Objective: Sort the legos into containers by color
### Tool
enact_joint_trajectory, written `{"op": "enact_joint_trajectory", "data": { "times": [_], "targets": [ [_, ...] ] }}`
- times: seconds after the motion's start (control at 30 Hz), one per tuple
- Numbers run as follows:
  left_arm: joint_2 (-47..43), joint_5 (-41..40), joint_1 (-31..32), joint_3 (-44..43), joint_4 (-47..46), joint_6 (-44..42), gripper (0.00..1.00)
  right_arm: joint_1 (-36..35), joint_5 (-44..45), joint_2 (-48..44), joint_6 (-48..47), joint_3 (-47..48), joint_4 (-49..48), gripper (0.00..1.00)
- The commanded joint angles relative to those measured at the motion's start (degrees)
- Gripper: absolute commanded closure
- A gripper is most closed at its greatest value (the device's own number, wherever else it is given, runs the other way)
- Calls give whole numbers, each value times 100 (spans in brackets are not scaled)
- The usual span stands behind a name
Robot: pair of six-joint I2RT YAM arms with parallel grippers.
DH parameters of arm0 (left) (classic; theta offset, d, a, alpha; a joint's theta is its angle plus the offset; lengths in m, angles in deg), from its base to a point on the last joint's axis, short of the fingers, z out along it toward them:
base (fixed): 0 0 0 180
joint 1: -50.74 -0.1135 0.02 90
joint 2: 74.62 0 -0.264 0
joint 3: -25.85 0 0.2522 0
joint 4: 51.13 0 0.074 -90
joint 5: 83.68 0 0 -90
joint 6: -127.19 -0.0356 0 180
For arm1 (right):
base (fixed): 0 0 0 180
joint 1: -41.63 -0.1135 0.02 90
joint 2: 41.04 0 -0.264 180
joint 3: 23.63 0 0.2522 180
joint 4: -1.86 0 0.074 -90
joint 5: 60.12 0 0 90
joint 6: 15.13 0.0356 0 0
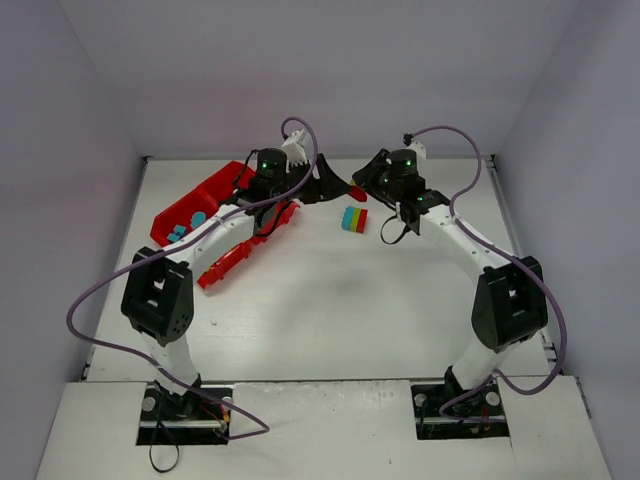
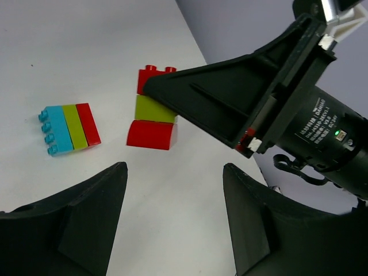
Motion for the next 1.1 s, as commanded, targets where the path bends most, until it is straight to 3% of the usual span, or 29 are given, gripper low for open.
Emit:
{"op": "enact_joint_trajectory", "data": {
  "times": [0.0, 0.63, 1.07],
  "targets": [
    [-66, -17, 75, -324, -518, -195, 39, 31, -239, -21, 350, 258, -435, 100],
    [22, -721, 243, -404, 97, -547, 39, 31, -406, -179, 482, 38, -777, 100],
    [154, -712, 260, -219, -852, -424, 39, 31, -652, -223, 895, -155, -1006, 100]
  ]
}}
